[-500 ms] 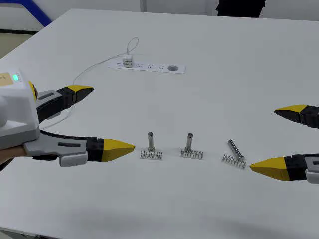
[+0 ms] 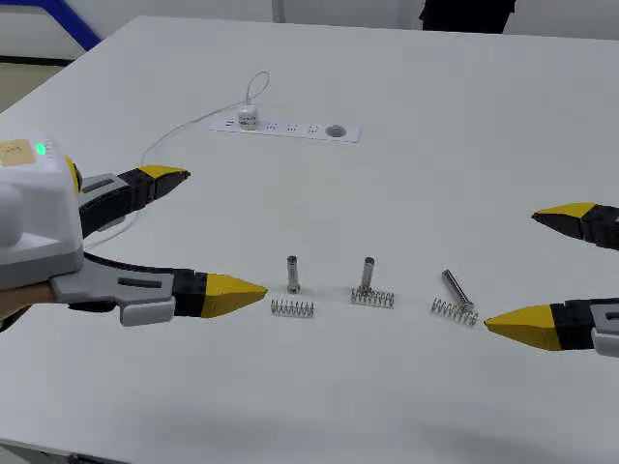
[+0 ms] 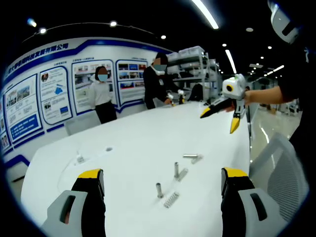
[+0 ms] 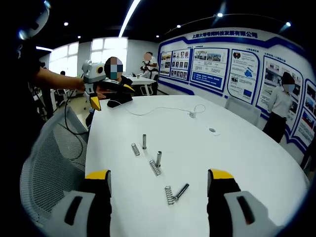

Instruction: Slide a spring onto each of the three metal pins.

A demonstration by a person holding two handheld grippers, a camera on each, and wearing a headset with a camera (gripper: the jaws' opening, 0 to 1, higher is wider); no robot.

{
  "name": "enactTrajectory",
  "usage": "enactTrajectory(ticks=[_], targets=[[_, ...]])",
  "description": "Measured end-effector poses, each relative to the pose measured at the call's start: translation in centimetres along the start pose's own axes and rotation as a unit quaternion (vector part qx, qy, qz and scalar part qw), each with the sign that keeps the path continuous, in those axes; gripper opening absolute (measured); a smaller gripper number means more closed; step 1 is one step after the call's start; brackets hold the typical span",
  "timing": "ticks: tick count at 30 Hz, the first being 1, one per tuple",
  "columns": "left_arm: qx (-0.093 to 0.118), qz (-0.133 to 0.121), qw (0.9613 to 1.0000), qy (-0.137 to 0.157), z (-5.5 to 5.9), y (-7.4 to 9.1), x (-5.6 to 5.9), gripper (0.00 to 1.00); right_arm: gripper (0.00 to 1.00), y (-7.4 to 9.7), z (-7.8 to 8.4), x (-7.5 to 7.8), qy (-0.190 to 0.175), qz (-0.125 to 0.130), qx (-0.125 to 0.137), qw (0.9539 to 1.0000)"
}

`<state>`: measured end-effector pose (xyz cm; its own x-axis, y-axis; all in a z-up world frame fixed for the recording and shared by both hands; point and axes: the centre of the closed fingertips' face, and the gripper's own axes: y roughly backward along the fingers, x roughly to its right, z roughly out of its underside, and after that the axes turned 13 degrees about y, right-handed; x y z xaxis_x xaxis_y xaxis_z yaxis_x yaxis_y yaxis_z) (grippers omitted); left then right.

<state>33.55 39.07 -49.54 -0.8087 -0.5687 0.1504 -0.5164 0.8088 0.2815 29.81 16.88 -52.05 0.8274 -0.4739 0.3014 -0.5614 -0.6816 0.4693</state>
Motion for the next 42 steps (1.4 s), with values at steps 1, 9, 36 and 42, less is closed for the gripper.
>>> enactTrajectory(ticks=[1, 9, 36, 42], targets=[[0.0, 0.0, 1.0, 0.0, 0.0, 0.0, 0.0, 1.0, 0.81, 0.0, 0.1, 0.0, 0.0, 0.0, -0.001, 1.0], [-0.002, 0.002, 1.0, -0.001, 0.0, -0.1, 0.2, 1.0, 0.81, 0.1, 0.1, 0.1, -0.001, 0.002, -0.001, 1.0], [-0.01, -0.017, 0.9998, 0.008, 1.5, -0.5, -1.0, 1.0, 0.77, -1.2, 2.0, 0.9, -0.023, 0.025, -0.037, 0.9987], [-0.006, -0.013, 0.9997, 0.02, 1.6, -0.8, -0.9, 1.0, 0.74, -1.7, 2.5, 0.9, -0.008, 0.023, -0.052, 0.9983]])
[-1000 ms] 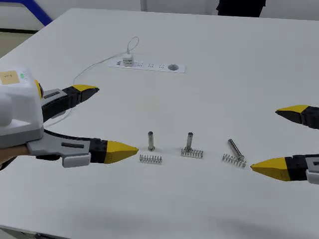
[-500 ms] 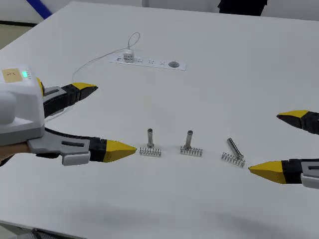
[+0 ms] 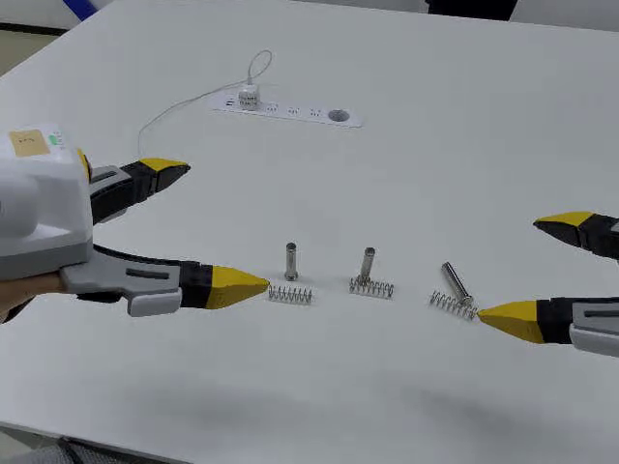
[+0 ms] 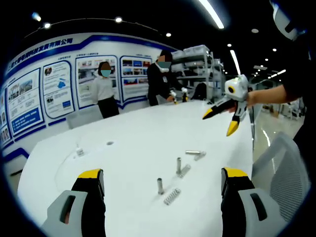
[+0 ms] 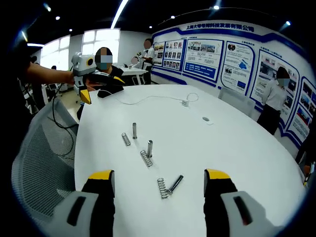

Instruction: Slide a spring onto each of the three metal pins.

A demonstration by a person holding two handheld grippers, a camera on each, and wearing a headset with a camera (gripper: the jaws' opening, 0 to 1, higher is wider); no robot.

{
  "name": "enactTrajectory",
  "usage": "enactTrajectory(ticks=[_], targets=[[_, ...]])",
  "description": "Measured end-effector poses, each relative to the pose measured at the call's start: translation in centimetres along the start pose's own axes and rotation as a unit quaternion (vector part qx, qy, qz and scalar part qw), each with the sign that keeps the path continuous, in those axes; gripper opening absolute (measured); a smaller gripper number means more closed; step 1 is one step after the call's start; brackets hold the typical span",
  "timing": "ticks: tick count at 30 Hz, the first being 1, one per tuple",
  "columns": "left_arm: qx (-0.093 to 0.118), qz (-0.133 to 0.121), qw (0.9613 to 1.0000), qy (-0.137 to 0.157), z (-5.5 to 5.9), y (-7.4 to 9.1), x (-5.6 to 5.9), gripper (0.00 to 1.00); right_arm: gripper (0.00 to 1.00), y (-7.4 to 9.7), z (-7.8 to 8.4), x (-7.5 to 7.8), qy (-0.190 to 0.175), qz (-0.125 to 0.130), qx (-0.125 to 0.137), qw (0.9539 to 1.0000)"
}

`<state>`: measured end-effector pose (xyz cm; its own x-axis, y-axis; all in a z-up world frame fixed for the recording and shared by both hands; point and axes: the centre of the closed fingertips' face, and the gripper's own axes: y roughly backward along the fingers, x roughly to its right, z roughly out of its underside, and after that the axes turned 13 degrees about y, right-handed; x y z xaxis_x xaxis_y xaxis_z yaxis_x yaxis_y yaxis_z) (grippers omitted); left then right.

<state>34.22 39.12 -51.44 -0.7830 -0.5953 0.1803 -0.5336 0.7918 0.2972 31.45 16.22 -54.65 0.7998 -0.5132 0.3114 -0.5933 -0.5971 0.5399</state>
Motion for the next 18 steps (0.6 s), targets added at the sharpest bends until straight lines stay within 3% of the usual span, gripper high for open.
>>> enactTrajectory(ticks=[8, 10, 11, 18], targets=[[-0.014, 0.001, 0.9999, -0.001, 0.7, 0.1, -0.1, 1.0, 0.73, -0.7, 0.7, 0.4, -0.014, 0.007, -0.006, 0.9999], [-0.015, 0.001, 0.9999, 0.005, 0.9, 0.1, -0.1, 1.0, 0.71, -0.9, 1.0, 0.8, -0.018, 0.021, -0.011, 0.9996], [-0.016, 0.002, 0.9999, 0.006, 1.0, 0.1, 0.0, 1.0, 0.69, -1.0, 1.4, 1.2, -0.001, 0.032, -0.024, 0.9992], [-0.011, -0.004, 0.9998, 0.014, 1.2, 0.3, 0.0, 1.0, 0.67, -2.2, 1.8, 1.1, -0.013, 0.027, -0.033, 0.999]])
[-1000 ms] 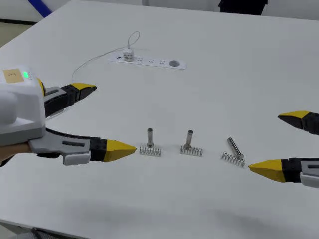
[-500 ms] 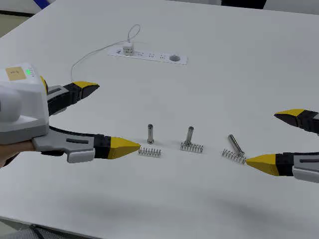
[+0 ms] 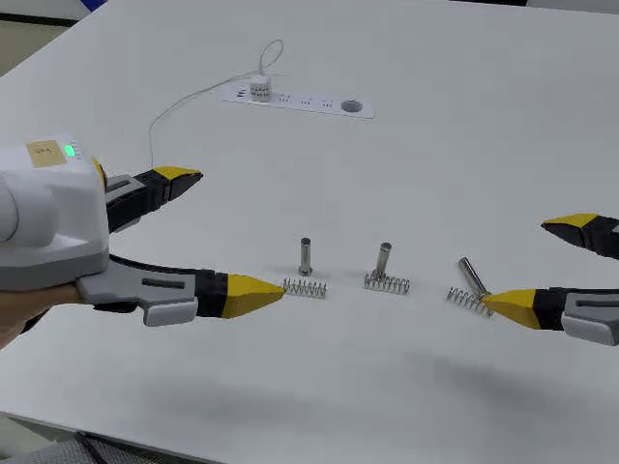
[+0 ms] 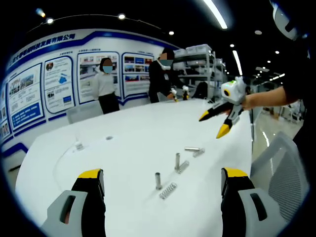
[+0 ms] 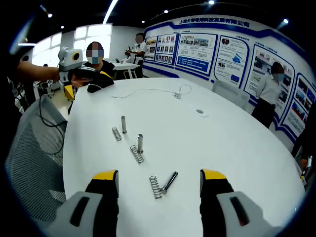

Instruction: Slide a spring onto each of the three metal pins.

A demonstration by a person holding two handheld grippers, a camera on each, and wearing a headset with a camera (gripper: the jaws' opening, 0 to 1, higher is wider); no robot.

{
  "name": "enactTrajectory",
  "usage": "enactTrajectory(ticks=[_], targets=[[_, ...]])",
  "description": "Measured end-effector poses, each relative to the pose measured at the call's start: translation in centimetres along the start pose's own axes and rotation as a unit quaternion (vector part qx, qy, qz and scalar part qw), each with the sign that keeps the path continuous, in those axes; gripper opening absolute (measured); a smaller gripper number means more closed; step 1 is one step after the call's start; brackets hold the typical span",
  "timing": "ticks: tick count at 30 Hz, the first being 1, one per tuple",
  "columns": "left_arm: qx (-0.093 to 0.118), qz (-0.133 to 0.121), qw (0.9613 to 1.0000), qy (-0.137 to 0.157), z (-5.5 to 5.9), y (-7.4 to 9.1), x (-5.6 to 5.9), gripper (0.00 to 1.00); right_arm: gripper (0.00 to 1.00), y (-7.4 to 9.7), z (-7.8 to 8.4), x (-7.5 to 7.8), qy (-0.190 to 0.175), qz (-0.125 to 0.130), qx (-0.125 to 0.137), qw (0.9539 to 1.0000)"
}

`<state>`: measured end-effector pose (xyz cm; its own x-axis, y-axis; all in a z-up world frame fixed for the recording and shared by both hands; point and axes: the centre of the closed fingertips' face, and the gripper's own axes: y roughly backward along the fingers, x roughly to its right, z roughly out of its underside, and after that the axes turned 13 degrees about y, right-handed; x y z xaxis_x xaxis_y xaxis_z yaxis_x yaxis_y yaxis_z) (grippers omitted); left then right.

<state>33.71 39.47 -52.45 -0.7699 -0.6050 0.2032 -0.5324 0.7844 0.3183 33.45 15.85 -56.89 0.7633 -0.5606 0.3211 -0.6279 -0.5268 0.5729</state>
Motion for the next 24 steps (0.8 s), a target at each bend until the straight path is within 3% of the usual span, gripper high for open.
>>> enactTrajectory(ticks=[10, 18, 24], targets=[[0.002, -0.009, 0.9999, -0.007, -0.6, 1.6, -0.6, 1.0, 0.63, -1.6, -0.1, 1.2, -0.025, 0.013, 0.0, 0.9996], [0.002, -0.016, 0.9998, -0.007, -0.6, 1.7, -0.9, 1.0, 0.6, -3.5, 0.3, 1.7, -0.02, 0.009, -0.012, 0.9997], [-0.005, -0.013, 0.9999, -0.007, -0.2, 1.6, -0.9, 1.0, 0.55, -4.2, 1.5, 1.9, -0.029, 0.013, -0.027, 0.9991]])
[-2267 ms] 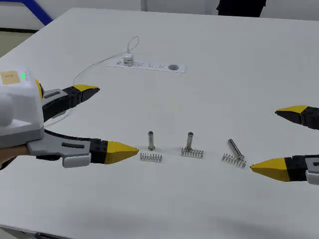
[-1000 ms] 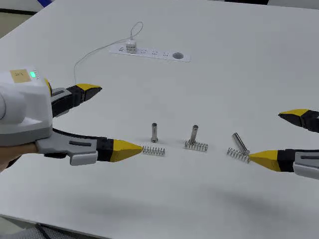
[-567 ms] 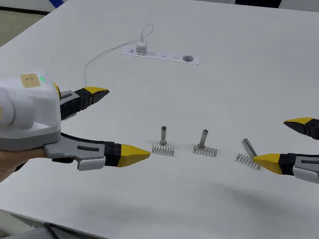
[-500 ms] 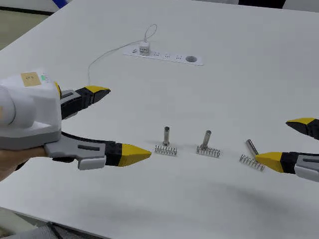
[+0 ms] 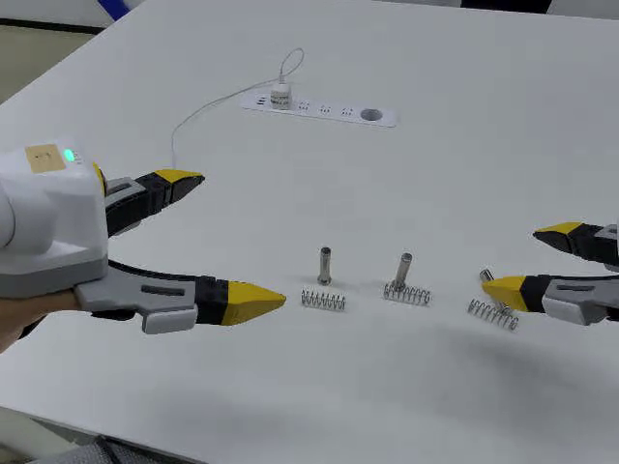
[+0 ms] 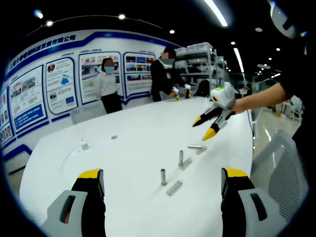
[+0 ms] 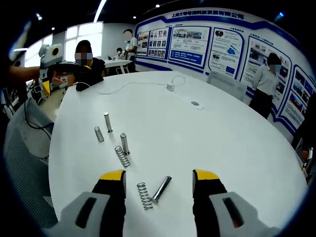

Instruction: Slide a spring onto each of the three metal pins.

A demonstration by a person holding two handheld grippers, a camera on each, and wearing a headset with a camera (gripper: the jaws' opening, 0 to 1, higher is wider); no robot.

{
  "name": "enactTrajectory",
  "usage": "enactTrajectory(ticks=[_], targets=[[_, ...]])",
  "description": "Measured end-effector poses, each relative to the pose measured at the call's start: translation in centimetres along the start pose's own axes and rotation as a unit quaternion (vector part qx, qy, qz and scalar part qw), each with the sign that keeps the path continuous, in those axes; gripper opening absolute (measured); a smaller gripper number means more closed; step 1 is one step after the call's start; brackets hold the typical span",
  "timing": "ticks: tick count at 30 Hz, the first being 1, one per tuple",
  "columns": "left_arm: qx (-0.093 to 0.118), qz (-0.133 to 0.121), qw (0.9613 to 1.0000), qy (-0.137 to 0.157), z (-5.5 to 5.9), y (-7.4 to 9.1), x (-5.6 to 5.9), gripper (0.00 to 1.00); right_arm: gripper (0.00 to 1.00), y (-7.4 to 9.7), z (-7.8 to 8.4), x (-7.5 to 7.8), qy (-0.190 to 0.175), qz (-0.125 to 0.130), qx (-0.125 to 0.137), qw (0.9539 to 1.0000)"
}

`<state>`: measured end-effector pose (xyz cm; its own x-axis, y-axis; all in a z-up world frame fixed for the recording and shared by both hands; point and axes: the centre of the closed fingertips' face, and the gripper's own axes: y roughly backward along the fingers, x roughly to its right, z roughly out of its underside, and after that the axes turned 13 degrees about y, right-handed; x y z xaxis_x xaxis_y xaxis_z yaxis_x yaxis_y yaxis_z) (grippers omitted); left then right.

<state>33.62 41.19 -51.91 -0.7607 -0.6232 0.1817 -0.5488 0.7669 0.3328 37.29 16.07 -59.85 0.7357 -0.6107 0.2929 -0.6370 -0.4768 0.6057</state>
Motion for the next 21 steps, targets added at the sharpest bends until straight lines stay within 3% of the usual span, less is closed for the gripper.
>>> enactTrajectory(ticks=[10, 21], targets=[[0.004, 0.0, 0.9999, 0.014, 0.5, -0.4, -0.4, 1.0, 0.45, -1.1, 2.6, 0.2, -0.026, 0.002, -0.033, 0.9991], [0.004, -0.002, 0.9995, 0.03, 1.0, -1.2, -0.7, 1.0, 0.39, -3.8, 3.3, 0.2, -0.041, -0.002, -0.053, 0.9977]])
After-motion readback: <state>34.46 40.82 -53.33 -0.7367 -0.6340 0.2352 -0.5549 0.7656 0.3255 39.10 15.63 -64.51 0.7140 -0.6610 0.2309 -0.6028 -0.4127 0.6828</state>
